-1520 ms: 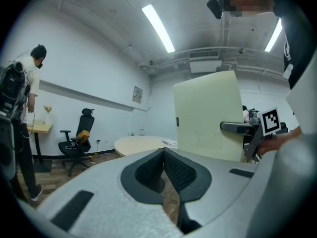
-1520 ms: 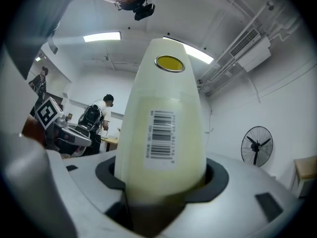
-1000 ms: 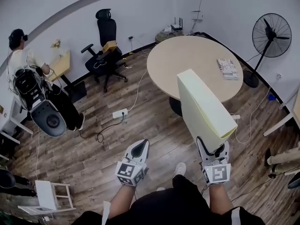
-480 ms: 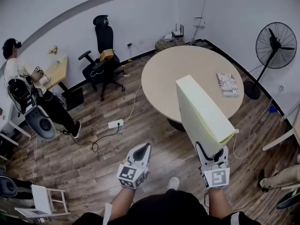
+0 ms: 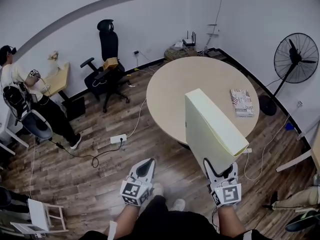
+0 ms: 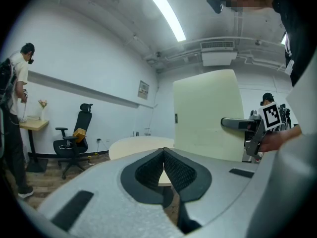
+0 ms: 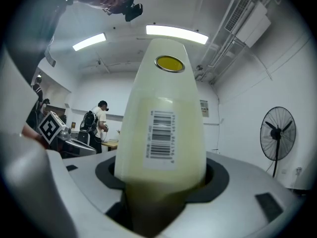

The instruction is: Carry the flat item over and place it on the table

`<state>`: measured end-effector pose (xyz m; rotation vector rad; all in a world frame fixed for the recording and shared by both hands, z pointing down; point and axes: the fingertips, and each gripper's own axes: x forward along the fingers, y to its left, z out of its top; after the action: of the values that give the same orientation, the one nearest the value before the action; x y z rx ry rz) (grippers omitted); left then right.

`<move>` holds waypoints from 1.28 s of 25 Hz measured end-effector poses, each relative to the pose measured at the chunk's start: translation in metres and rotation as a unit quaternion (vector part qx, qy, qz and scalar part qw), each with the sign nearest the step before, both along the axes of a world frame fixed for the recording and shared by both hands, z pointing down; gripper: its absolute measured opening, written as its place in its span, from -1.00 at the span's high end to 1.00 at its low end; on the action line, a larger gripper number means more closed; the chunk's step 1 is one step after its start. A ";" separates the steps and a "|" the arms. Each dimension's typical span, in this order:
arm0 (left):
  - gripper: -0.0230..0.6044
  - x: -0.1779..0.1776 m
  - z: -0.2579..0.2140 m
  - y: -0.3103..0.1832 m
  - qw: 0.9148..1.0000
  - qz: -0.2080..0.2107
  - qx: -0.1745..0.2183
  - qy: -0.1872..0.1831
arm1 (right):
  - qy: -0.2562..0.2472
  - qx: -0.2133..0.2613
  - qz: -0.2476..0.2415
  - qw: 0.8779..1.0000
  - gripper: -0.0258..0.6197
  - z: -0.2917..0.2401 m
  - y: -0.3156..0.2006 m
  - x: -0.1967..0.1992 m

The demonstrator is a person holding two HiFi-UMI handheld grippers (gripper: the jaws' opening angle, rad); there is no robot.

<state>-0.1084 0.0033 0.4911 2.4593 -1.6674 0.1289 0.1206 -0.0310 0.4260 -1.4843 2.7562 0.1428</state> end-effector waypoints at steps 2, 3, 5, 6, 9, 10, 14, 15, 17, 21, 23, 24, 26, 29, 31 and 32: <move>0.91 -0.008 0.003 -0.015 1.000 0.000 -0.002 0.000 | -0.005 -0.005 -0.002 1.000 0.02 0.001 -0.014 -0.007; 0.91 -0.012 0.005 -0.024 1.000 0.001 -0.003 0.000 | -0.007 -0.007 -0.004 1.000 0.02 0.002 -0.023 -0.011; 0.91 -0.018 0.007 -0.046 1.000 0.005 -0.002 0.001 | -0.016 -0.010 -0.005 1.000 0.02 0.002 -0.041 -0.017; 0.91 -0.019 0.008 -0.057 1.000 0.010 -0.003 0.001 | -0.023 -0.014 -0.005 1.000 0.02 0.003 -0.051 -0.019; 0.91 -0.024 0.009 -0.095 1.000 0.029 -0.001 -0.003 | -0.043 -0.025 0.002 0.999 0.02 0.002 -0.083 -0.025; 0.91 -0.028 0.007 -0.111 0.999 0.035 0.001 -0.006 | -0.046 -0.027 0.005 0.999 0.02 0.002 -0.096 -0.029; 0.91 -0.050 -0.001 -0.171 0.998 0.056 0.006 -0.014 | -0.044 -0.033 0.015 0.998 0.02 0.006 -0.150 -0.051; 0.91 -0.056 -0.003 -0.185 0.998 0.061 0.008 -0.016 | -0.047 -0.036 0.019 0.998 0.02 0.007 -0.163 -0.056; 0.91 -0.065 -0.006 -0.208 0.997 0.071 0.011 -0.019 | -0.057 -0.044 0.027 0.997 0.02 0.010 -0.186 -0.065; 0.91 -0.082 -0.007 -0.252 0.996 0.082 0.014 -0.019 | -0.072 -0.060 0.036 0.995 0.02 0.017 -0.229 -0.079; 0.91 -0.091 -0.005 -0.270 0.996 0.083 0.012 -0.014 | -0.078 -0.068 0.039 0.994 0.03 0.020 -0.246 -0.085; 0.91 -0.096 -0.004 -0.278 0.996 0.083 0.009 -0.011 | -0.085 -0.073 0.041 0.993 0.02 0.021 -0.253 -0.088; 0.91 -0.103 -0.002 -0.292 0.996 0.085 0.005 -0.008 | -0.095 -0.081 0.040 0.991 0.03 0.023 -0.266 -0.093; 0.91 -0.106 0.004 -0.305 0.996 0.092 0.001 -0.007 | -0.095 -0.098 0.035 0.990 0.02 0.029 -0.277 -0.099; 0.91 -0.103 0.007 -0.312 0.995 0.096 -0.002 -0.005 | -0.094 -0.111 0.025 0.989 0.02 0.033 -0.282 -0.102; 0.91 -0.101 0.007 -0.315 0.995 0.097 -0.004 -0.003 | -0.097 -0.118 0.018 0.988 0.02 0.035 -0.285 -0.102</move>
<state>-0.2091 -0.3116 0.4979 2.6129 -1.4252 0.1673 0.0188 -0.3161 0.4608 -1.5046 2.6643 -0.3210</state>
